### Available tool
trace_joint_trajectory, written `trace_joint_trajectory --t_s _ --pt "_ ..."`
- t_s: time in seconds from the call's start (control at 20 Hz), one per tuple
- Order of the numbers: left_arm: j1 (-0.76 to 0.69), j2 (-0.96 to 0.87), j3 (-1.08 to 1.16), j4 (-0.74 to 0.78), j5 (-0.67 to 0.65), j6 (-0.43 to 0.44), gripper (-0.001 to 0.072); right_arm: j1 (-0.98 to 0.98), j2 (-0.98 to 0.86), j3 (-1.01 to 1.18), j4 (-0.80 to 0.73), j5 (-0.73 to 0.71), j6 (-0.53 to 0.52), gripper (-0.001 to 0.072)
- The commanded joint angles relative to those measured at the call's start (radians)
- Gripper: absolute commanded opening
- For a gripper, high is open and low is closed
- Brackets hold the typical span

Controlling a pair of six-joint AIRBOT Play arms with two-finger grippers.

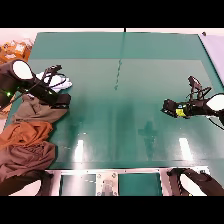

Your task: Fold the shirts.

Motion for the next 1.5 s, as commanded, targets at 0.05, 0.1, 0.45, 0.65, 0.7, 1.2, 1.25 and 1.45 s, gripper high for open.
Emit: trace_joint_trajectory --t_s 0.05,0.1,0.45,0.65,0.7,1.2,1.25,1.45 --pt "0.001 0.000 -0.002 0.000 0.002 0.000 0.0020 0.001 0.000 -0.004 0.001 0.000 0.000 0.0012" --pt "0.001 0.000 -0.002 0.000 0.006 0.000 0.0020 0.001 0.000 -0.004 0.001 0.000 0.000 0.0012" --pt "0.001 0.000 -0.002 0.000 0.008 0.000 0.0020 0.001 0.000 -0.004 0.003 -0.023 0.000 0.0013" --pt "0.001 0.000 -0.002 0.000 0.114 0.000 0.0020 0.001 0.000 -0.004 0.003 -0.068 0.000 0.0013" --pt "0.001 0.000 -0.002 -0.003 0.163 0.000 0.0020 0.001 0.000 -0.004 0.003 -0.068 0.000 0.0012" --pt "0.056 -0.002 -0.001 0.316 0.686 -0.068 0.0720 0.001 0.000 -0.009 0.021 -0.229 0.000 0.0014" --pt "0.103 -0.008 0.000 0.333 0.713 -0.075 0.0720 0.001 0.000 -0.009 0.021 -0.245 0.000 0.0014" --pt "0.358 -0.113 0.000 0.272 0.769 -0.086 0.0720 0.001 0.000 -0.009 0.019 -0.327 0.000 0.0126"
